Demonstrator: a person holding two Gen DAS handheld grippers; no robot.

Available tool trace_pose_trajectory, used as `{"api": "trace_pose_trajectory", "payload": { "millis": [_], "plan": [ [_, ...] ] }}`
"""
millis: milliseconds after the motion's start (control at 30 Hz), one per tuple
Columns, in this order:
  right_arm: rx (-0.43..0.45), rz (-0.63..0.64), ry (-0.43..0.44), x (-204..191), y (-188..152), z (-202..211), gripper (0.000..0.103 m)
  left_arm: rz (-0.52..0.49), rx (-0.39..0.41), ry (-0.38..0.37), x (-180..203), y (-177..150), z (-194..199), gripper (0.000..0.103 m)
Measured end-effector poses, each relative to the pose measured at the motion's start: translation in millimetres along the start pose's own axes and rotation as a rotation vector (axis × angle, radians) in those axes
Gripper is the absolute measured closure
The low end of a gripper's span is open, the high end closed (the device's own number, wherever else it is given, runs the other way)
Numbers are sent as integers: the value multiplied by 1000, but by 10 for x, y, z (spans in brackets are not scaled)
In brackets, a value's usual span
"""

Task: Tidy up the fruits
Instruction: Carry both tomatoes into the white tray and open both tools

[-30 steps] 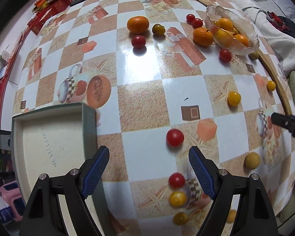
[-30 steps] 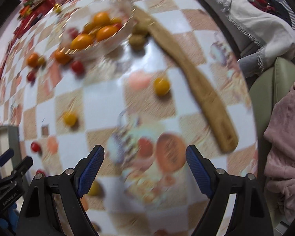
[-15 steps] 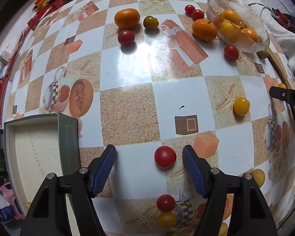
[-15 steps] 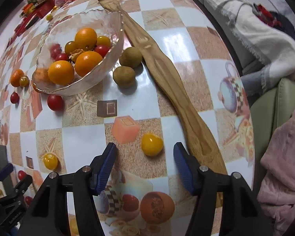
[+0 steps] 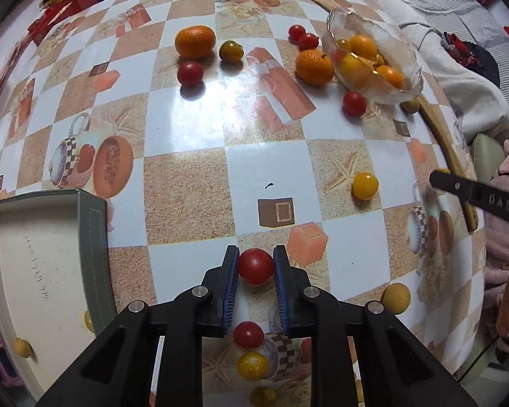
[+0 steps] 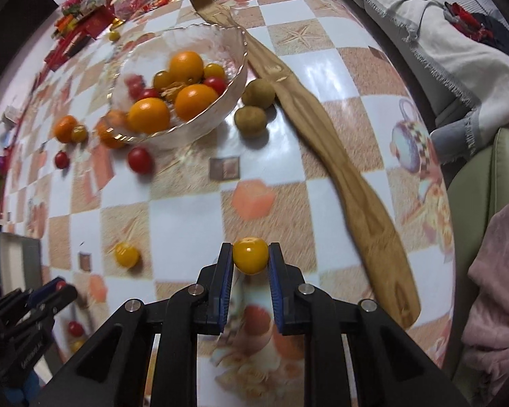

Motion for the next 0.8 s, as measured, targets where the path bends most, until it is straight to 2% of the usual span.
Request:
{"api": "trace_pose_trajectory", "payload": {
  "millis": [267, 633, 800],
  "plan": [
    [-6, -14, 66, -55, -276, 183, 81, -4, 21, -7, -69, -49, 205, 81],
    [-12, 13, 81, -198, -400, 344, 81, 13, 52, -11, -229, -189, 427, 81],
    [-11, 51, 91, -401, -458, 409, 81, 43, 64, -4, -396, -309, 534, 81]
  ]
}}
Point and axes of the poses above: each gripper's, at about its wrist camera, not at the fingertips, and z roughly against the way its jaws point, x to its right, y to its top, the point moved 2 cm from there along -z, roughly the way its jaws point, and after that the axes turned 3 degrees about z, right-handed, at the moved point
